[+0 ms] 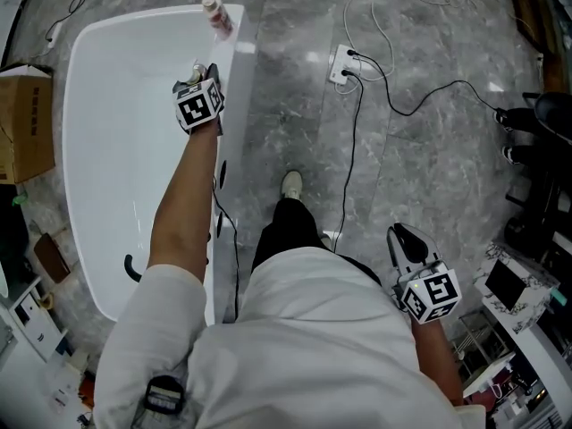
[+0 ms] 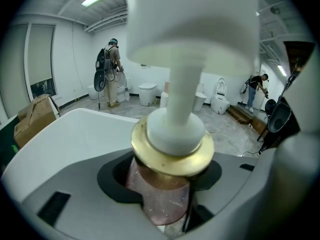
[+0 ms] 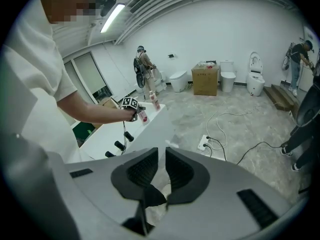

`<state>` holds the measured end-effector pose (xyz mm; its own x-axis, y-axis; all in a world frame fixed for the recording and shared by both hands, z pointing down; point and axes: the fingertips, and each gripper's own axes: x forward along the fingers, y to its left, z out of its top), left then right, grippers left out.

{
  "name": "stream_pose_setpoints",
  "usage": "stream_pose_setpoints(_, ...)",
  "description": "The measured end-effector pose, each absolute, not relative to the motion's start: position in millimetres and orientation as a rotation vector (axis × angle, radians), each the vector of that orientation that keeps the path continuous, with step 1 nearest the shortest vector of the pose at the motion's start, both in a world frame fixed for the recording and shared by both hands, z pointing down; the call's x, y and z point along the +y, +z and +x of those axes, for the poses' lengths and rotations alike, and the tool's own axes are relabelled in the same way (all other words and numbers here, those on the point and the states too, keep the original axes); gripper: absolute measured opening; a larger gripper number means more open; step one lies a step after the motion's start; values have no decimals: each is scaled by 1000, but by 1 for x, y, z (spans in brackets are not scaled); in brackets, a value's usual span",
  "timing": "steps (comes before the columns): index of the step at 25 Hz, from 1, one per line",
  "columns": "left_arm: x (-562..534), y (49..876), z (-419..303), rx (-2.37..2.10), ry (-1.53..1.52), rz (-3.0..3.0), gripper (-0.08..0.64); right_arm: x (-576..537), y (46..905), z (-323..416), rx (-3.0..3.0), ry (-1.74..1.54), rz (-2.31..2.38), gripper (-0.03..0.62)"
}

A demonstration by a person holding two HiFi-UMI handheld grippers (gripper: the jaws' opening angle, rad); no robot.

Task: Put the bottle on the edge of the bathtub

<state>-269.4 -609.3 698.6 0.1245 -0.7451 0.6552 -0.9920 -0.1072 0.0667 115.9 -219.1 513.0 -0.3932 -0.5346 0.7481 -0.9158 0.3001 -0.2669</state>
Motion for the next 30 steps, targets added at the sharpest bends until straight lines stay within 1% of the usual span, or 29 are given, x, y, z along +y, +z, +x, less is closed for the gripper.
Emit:
stream_pose_setpoints(13,-610,696,-267,-1758,673,1927,240,-213,517,115,-2046,966,1308,58)
stream_pose_setpoints(17,-602,697,-269,-1776,715,1914,296,-206,515,121,-2055,956,1330,58)
stream_pose_setpoints(21,-580,693,-274,-1810,723,1890,314,-195,514,127,-2081,932,1330,58)
stream_pose_setpoints(30,-509,651,-266,-1835,650,1898,313,-171,494,133,-2187,820,1271,58)
